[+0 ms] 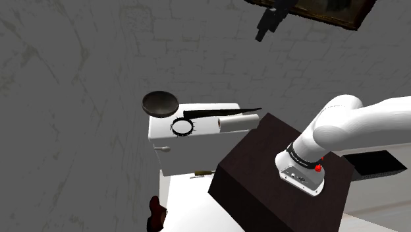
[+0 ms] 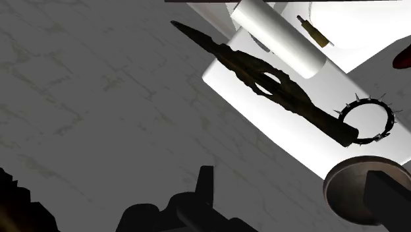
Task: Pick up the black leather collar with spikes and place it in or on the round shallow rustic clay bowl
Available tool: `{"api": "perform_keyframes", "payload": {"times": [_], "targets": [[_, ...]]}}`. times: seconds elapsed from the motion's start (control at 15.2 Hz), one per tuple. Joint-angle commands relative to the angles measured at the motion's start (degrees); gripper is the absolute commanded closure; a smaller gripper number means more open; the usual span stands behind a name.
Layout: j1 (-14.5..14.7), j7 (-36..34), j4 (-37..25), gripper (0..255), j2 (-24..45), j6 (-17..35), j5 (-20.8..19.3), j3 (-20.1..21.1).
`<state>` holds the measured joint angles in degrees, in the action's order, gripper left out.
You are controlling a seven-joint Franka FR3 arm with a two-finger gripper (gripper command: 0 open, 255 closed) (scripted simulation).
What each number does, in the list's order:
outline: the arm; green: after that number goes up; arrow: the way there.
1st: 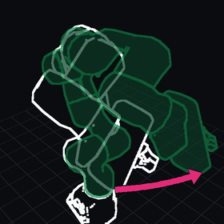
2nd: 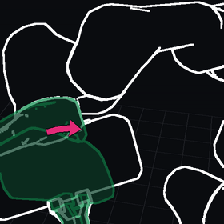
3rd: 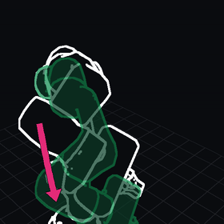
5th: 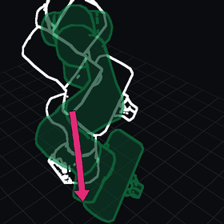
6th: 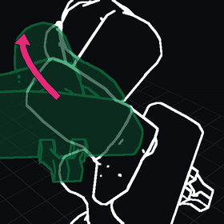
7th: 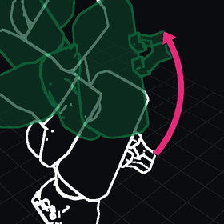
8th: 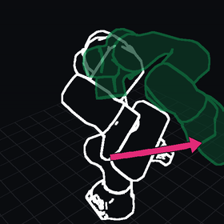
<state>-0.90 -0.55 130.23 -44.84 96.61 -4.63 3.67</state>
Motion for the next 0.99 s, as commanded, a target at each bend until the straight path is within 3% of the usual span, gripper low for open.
{"api": "perform_keyframes", "payload": {"times": [0.0,0.46,0.92], "targets": [[0.00,0.00,0.00,0,0.00,0.00,0.00,0.00],[1.57,-6.02,9.77,0,1.82,10.68,1.67,5.45],[2.75,-12.69,16.30,0,7.91,22.29,2.65,11.63]]}}
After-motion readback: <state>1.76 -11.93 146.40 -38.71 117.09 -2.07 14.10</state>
